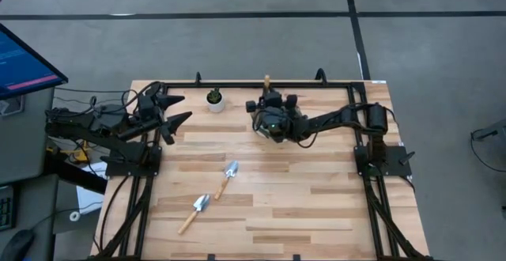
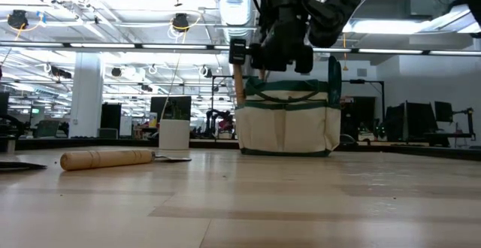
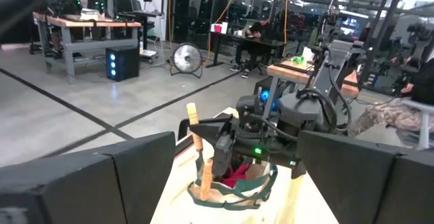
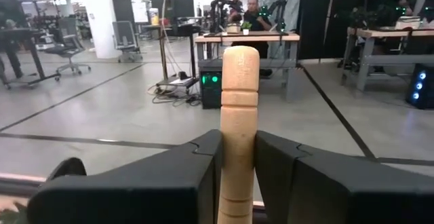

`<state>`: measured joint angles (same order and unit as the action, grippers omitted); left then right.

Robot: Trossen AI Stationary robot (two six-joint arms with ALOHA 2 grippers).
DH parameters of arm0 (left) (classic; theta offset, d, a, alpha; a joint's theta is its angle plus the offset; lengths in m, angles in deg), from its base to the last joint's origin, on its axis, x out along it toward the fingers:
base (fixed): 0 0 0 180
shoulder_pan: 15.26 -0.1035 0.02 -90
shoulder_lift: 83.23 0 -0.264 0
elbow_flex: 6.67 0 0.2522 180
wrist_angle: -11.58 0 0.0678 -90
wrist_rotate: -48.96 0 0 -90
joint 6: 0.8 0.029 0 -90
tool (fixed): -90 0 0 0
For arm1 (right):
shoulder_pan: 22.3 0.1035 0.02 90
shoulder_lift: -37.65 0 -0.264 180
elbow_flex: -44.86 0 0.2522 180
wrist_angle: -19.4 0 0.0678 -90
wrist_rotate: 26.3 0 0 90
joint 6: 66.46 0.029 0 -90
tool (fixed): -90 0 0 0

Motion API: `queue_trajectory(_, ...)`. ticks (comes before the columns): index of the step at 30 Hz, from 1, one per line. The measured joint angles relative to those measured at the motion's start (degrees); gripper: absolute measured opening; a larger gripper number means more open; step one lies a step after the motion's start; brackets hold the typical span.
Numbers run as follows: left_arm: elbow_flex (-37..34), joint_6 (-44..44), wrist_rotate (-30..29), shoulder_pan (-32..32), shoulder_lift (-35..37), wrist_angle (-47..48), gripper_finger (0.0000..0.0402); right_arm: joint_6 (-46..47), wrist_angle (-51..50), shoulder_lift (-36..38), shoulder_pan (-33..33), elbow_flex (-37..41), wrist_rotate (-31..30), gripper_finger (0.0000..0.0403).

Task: Pick & Place Garden tools in Gardening bag
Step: Put the brown trowel into the gardening bag

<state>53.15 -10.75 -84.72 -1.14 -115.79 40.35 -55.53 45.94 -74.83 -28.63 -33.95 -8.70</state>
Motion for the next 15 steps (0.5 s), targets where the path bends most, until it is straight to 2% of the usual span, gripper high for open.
queue_trajectory(4,0.0,0.73,0.0,-0.01,0.0,-0.1,0.0301,-4.27,2.09,0.02,0.55,0.04,0.02,0.0051)
queue_trajectory(10,0.0,0.73,0.0,0.0,0.0,-0.1,0.0301,-17.24,11.26,0.89,1.14,0.06,-2.38,0.0051)
queue_trajectory(12,0.0,0.73,0.0,-0.01,-0.02,-0.1,0.0301,-18.06,11.53,0.81,1.12,0.08,-2.4,0.0051)
queue_trajectory(15,0.0,0.73,0.0,0.0,-0.02,-0.1,0.0301,-13.65,9.57,0.82,1.07,0.08,-2.57,0.0051)
